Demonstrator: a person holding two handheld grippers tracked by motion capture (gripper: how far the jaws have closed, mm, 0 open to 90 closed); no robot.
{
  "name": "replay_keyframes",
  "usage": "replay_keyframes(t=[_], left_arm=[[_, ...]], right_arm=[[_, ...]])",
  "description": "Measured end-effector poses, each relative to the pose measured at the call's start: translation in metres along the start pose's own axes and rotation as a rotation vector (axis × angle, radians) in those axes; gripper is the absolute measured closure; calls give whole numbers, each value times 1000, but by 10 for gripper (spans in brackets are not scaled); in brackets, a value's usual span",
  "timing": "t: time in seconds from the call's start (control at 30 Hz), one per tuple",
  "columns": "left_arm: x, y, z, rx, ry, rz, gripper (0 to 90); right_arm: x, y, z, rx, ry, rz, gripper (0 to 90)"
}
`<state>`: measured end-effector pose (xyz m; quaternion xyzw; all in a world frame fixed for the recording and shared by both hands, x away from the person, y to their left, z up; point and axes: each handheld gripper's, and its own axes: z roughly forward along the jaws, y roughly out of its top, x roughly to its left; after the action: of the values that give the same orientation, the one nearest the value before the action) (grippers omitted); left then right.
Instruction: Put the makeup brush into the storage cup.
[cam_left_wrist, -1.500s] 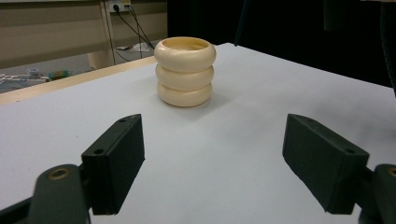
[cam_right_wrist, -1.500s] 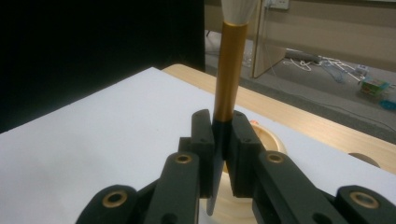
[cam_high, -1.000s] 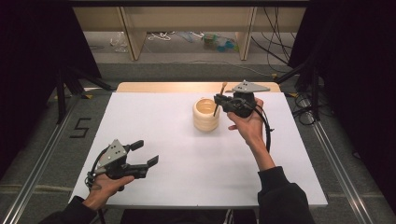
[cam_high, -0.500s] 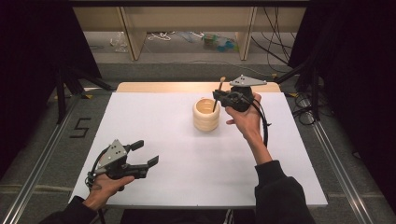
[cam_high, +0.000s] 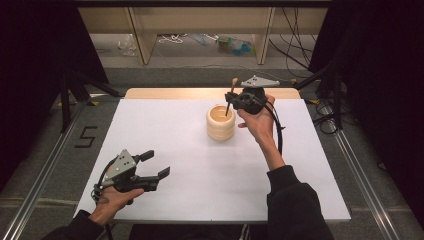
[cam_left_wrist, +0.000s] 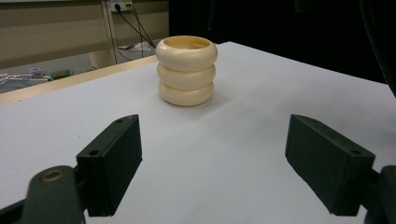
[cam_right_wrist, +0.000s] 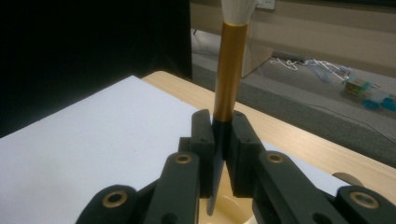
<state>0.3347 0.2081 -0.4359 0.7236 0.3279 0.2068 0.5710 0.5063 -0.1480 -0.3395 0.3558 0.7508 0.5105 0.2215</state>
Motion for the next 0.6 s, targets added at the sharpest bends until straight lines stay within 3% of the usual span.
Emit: replay_keyframes(t=[0.17, 0.6], left_arm=[[1, 0, 0, -4, -8, 8, 182], [0, 0, 0, 0, -1, 3, 183]], right_arm=[[-6, -3, 7, 7, -20, 4, 831], [-7, -7, 22, 19, -11, 25, 831]])
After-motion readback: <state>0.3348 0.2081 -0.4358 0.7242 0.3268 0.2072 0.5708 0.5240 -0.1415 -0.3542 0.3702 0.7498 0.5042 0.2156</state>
